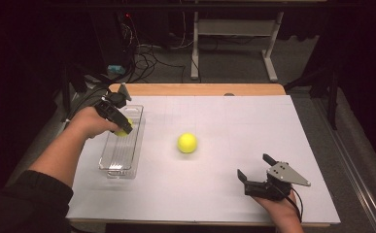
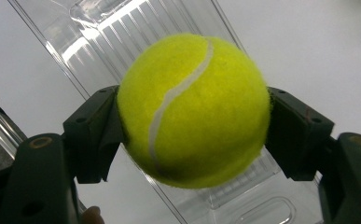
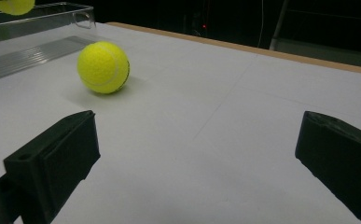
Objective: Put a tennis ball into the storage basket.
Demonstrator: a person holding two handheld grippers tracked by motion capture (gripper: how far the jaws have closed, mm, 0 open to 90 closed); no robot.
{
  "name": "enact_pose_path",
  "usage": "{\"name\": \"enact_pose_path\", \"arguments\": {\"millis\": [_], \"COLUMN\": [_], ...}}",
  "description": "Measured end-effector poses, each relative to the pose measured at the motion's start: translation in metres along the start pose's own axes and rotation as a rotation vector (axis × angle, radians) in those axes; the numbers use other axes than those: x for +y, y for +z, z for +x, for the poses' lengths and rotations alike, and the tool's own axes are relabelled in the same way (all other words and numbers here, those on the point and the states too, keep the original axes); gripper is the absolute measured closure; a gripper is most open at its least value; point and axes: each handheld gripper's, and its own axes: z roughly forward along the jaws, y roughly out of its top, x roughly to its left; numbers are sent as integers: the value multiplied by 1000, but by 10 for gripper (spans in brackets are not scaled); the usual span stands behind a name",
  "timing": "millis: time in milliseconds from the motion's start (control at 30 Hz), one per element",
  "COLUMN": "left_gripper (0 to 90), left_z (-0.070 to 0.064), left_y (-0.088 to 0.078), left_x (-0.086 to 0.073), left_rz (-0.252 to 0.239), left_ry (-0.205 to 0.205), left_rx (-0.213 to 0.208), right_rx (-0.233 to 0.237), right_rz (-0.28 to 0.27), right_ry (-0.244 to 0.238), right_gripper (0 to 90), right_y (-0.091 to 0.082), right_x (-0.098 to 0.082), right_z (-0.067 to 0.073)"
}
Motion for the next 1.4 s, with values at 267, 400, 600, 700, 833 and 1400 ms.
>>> {"name": "enact_pose_path", "arguments": {"millis": [267, 400, 600, 700, 833, 1400], "left_gripper": [266, 266, 265, 264, 263, 262], "left_z": [1, 3, 6, 7, 6, 9], "left_y": [7, 11, 17, 18, 20, 19], "left_x": [3, 3, 2, 2, 4, 6], "left_rz": [2, -2, 9, 11, 16, -4], "left_ry": [-13, -29, -40, -41, -37, -45], "left_rx": [-5, -2, 0, 0, 1, 0], "right_rx": [0, 1, 0, 2, 1, 3], "right_rz": [-1, -1, 0, 1, 1, 2], "right_ry": [2, 0, 2, -2, 1, 4], "right_gripper": [0, 0, 0, 0, 0, 0], "right_y": [0, 0, 0, 0, 0, 0], "right_x": [0, 0, 0, 0, 0, -1], "right_z": [0, 0, 0, 0, 0, 0]}}
